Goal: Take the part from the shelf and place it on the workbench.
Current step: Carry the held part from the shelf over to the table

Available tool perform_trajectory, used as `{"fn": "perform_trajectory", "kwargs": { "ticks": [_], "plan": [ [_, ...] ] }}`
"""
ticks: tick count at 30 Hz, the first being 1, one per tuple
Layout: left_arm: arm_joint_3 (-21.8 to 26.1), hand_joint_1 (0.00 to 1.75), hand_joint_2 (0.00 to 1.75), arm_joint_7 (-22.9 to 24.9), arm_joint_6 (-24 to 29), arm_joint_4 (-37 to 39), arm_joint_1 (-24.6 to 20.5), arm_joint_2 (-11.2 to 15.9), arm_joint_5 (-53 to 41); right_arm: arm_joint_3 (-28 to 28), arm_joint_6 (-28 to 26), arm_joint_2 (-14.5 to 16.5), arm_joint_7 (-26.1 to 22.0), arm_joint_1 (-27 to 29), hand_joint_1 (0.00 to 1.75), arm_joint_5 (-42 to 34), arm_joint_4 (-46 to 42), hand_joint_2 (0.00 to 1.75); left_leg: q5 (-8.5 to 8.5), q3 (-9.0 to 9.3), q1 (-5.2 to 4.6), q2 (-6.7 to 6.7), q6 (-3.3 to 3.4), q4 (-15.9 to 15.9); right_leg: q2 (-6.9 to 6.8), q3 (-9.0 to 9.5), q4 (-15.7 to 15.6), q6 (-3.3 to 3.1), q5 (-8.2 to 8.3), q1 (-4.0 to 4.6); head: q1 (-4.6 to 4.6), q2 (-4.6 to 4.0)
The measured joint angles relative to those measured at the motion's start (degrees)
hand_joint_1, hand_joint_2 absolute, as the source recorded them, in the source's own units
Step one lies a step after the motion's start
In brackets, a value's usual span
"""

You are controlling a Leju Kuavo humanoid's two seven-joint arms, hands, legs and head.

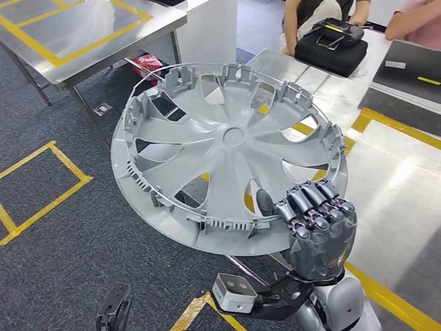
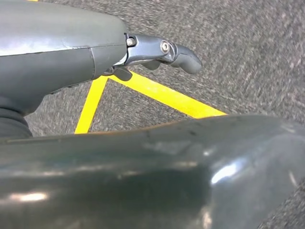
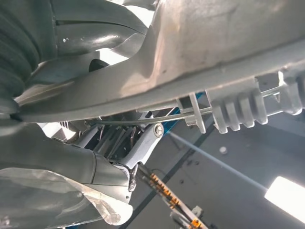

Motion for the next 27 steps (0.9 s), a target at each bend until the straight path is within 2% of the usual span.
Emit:
{"fn": "perform_trajectory", "kwargs": {
  "ticks": [4,5,6,8,9,10,11,12,13,14,15,16,17,18,20,21,22,24,25,27],
  "plan": [
    [0.0,0.0,0.0,0.0,0.0,0.0,0.0,0.0,0.0,0.0,0.0,0.0,0.1,0.0,1.75,0.0,0.0,1.75,0.77,0.2,0.0,-0.03,0.06,-0.7,0.38,0.02,0.0,0.01,0.0,0.0,0.02,0.0],
    [0.0,0.0,0.0,0.0,0.0,0.0,0.0,0.0,0.0,0.0,0.0,0.0,0.1,0.0,1.75,0.0,0.0,1.75,1.56,0.67,0.0,-0.08,0.11,-1.8,0.61,0.03,0.1,0.02,0.0,0.0,0.0,0.0],
    [0.0,0.0,0.0,0.0,-0.1,0.0,-0.1,0.0,-0.1,0.0,0.0,0.0,0.1,0.0,1.75,0.0,0.0,1.75,2.81,1.48,0.02,-0.19,0.18,-3.7,0.96,0.05,0.1,0.04,0.0,-0.01,-0.01,0.0],
    [0.0,0.0,0.0,0.3,-0.2,0.0,-0.3,0.1,-0.2,0.0,0.0,-0.1,0.5,0.0,1.75,0.0,0.2,1.75,6.34,4.84,0.17,-2.23,0.64,-11.9,3.32,-0.55,0.2,0.99,0.36,-0.23,0.02,0.0],
    [0.0,0.0,0.0,0.4,-0.3,0.0,-0.4,0.1,-0.3,-0.1,0.0,-0.1,0.7,0.0,1.75,0.0,0.3,1.75,7.49,6.13,0.31,-2.82,1.04,-15.1,3.81,-1.08,0.3,1.54,0.42,-0.33,0.04,0.0],
    [0.0,0.0,0.0,0.6,-0.4,0.0,-0.5,0.1,-0.3,-0.1,0.0,-0.2,0.8,0.0,1.75,0.0,0.4,1.75,8.21,7.07,0.41,-3.22,1.5,-17.5,3.31,-1.82,0.8,2.13,0.14,-0.33,0.17,0.0],
    [0.0,0.0,0.0,0.6,-0.4,0.0,-0.5,0.1,-0.4,-0.1,0.0,-0.3,0.8,0.0,1.75,0.0,0.5,1.75,8.39,7.12,0.42,-2.39,1.93,-17.8,1.69,-2.72,2.2,2.4,-0.82,-0.24,0.3,0.0],
    [0.0,0.0,0.0,0.6,-0.4,0.0,-0.4,0.2,-0.4,-0.1,0.0,-0.3,0.8,0.0,1.75,0.0,0.5,1.75,8.49,7.14,0.38,-1.62,2.22,-17.9,-0.33,-4.07,4.9,2.54,-2.37,-0.18,0.43,0.0],
    [0.0,0.0,0.0,0.6,-0.4,0.0,-0.3,0.3,-0.4,-0.1,0.0,-0.4,0.8,-0.1,1.75,0.0,0.5,1.75,8.48,7.14,0.27,-0.87,2.39,-18.0,-1.78,-5.7,8.4,2.71,-4.14,-0.13,0.59,0.0],
    [0.0,0.0,0.0,0.6,-0.5,0.0,-0.1,0.3,-0.4,-0.1,0.0,-0.4,0.8,-0.1,1.75,0.0,0.6,1.75,8.44,7.12,0.19,-0.02,2.48,-17.9,-2.36,-7.43,12.2,2.87,-5.66,-0.2,0.62,0.0],
    [0.0,0.0,0.0,0.6,-0.5,0.0,0.0,0.4,-0.4,-0.2,0.0,-0.4,0.8,-0.1,1.75,0.0,0.6,1.75,8.4,7.13,0.13,0.83,2.52,-17.9,-2.56,-8.63,14.8,3.01,-6.39,-0.27,0.62,0.0],
    [0.0,0.0,0.0,0.6,-0.5,0.0,0.0,0.4,-0.4,-0.2,0.0,-0.5,0.8,-0.1,1.75,0.0,0.8,1.75,8.35,7.14,0.09,1.66,2.54,-17.9,-2.66,-8.9,15.6,3.11,-6.14,-0.33,0.63,0.0],
    [0.0,0.0,0.0,0.6,-0.5,0.0,0.0,0.3,-0.4,-0.2,0.0,-0.5,0.8,-0.1,1.75,0.0,0.9,1.75,8.29,7.17,0.08,2.41,2.5,-17.9,-2.87,-8.0,14.0,3.14,-4.91,-0.37,0.63,0.0],
    [0.0,0.0,0.0,0.6,-0.5,0.0,-0.1,0.3,-0.5,-0.2,0.0,-0.6,0.8,-0.1,1.75,0.0,1.0,1.75,8.2,7.25,0.08,3.1,2.39,-17.9,-3.4,-6.05,10.6,3.11,-3.12,-0.39,0.64,0.0],
    [0.0,0.0,0.0,0.6,-0.6,0.0,-0.2,0.2,-0.5,-0.2,0.0,-0.6,0.8,-0.2,1.75,0.0,1.0,1.75,7.93,7.45,-0.15,4.25,1.96,-17.8,-5.92,-1.78,3.0,2.76,-0.85,-0.02,0.66,0.0],
    [0.0,0.0,0.0,0.6,-0.5,0.0,-0.2,0.3,-0.5,-0.2,0.0,-0.6,0.8,-0.2,1.75,0.0,1.0,1.75,7.81,7.53,-0.31,4.78,1.71,-17.8,-6.78,-0.53,0.9,2.45,-0.5,0.2,0.61,0.0],
    [0.0,0.0,0.0,0.6,-0.5,0.0,-0.2,0.3,-0.5,-0.2,0.0,-0.6,0.8,-0.2,1.75,0.0,1.0,1.75,7.75,7.62,-0.49,5.32,1.46,-17.7,-7.17,-0.06,0.0,2.13,-0.61,0.44,0.58,0.0],
    [0.0,0.0,0.0,0.6,-0.5,0.0,-0.2,0.3,-0.5,-0.2,0.0,-0.6,0.8,-0.2,1.75,0.0,1.0,1.75,7.57,7.84,-0.54,6.42,0.97,-17.8,-5.86,-0.03,-0.2,1.46,-0.37,0.46,0.53,0.0],
    [0.0,0.0,0.0,0.6,-0.5,-0.1,-0.3,0.3,-0.5,-0.3,0.0,-0.6,0.9,-0.2,1.75,0.0,1.0,1.75,7.15,7.89,-0.44,6.02,0.66,-17.5,-5.2,0.02,-0.3,1.2,-0.24,0.33,0.48,0.0],
    [-0.1,0.0,0.0,0.6,-0.5,-0.1,-0.4,0.3,-0.6,-0.3,0.0,-0.6,0.9,-0.3,1.75,0.0,1.1,1.75,4.89,6.64,-0.17,3.48,0.13,-14.2,-3.95,0.2,-0.5,0.66,-0.01,-0.02,0.19,0.0]
  ]
}}
